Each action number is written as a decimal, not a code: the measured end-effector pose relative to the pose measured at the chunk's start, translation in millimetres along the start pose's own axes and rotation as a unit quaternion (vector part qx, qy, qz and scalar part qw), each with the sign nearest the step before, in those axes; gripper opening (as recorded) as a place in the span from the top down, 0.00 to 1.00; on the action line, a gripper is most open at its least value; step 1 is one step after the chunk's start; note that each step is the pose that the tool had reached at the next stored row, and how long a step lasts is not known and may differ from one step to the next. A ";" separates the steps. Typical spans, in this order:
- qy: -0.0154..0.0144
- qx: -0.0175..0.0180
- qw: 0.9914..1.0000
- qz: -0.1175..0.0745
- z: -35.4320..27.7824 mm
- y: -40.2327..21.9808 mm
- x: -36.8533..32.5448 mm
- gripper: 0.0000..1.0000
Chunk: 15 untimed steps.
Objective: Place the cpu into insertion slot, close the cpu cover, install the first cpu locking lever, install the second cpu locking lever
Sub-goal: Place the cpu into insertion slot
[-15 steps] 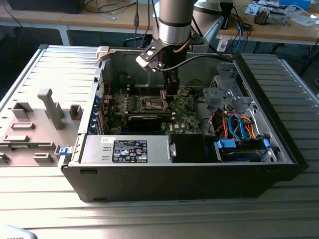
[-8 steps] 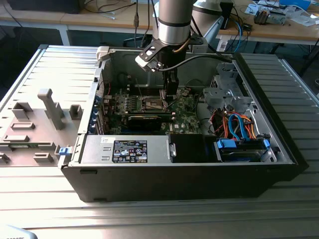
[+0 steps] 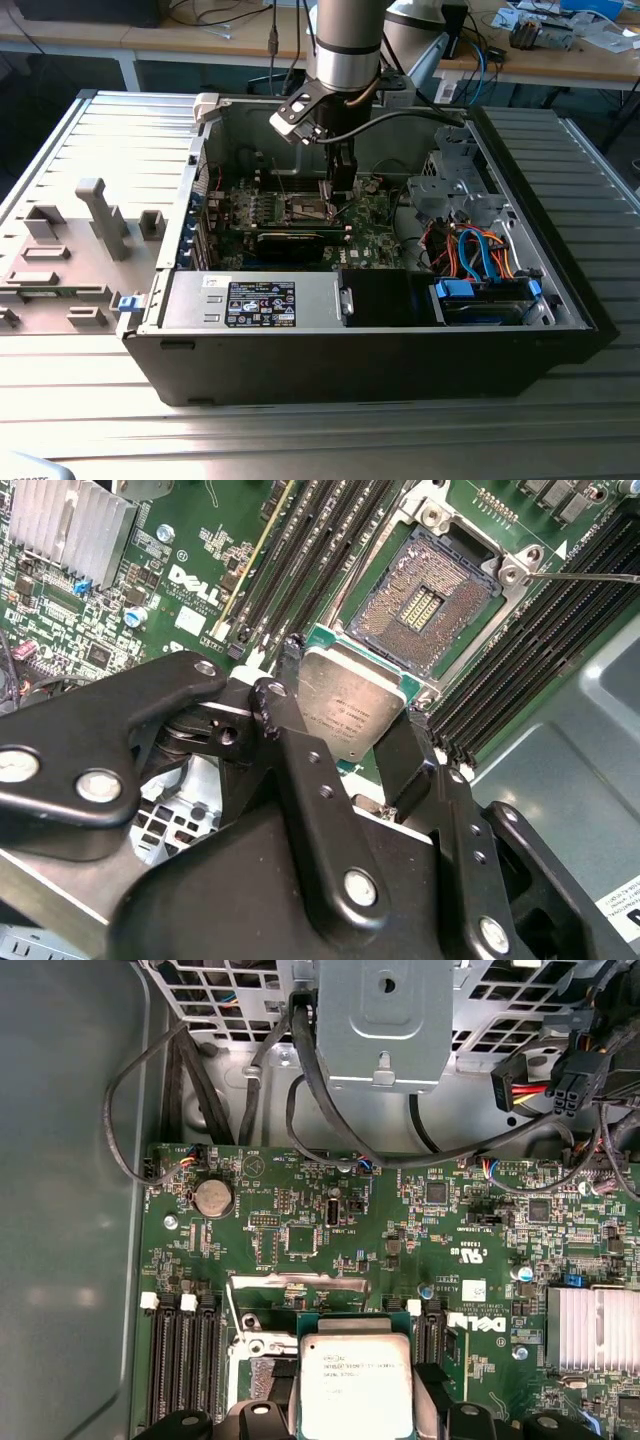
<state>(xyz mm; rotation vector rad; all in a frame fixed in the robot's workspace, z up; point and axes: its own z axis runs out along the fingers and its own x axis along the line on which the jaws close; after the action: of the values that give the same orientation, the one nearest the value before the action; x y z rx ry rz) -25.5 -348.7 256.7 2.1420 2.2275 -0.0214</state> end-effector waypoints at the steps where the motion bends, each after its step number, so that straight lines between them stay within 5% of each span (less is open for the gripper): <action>1: 0.000 0.000 1.000 0.000 1.3 -0.1 0.1 0.46; 15: 0.000 0.000 1.000 0.000 2.7 -3.7 3.3 0.46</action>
<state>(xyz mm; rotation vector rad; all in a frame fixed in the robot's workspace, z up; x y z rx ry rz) -29.2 -345.7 253.8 2.1420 2.2276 -0.0214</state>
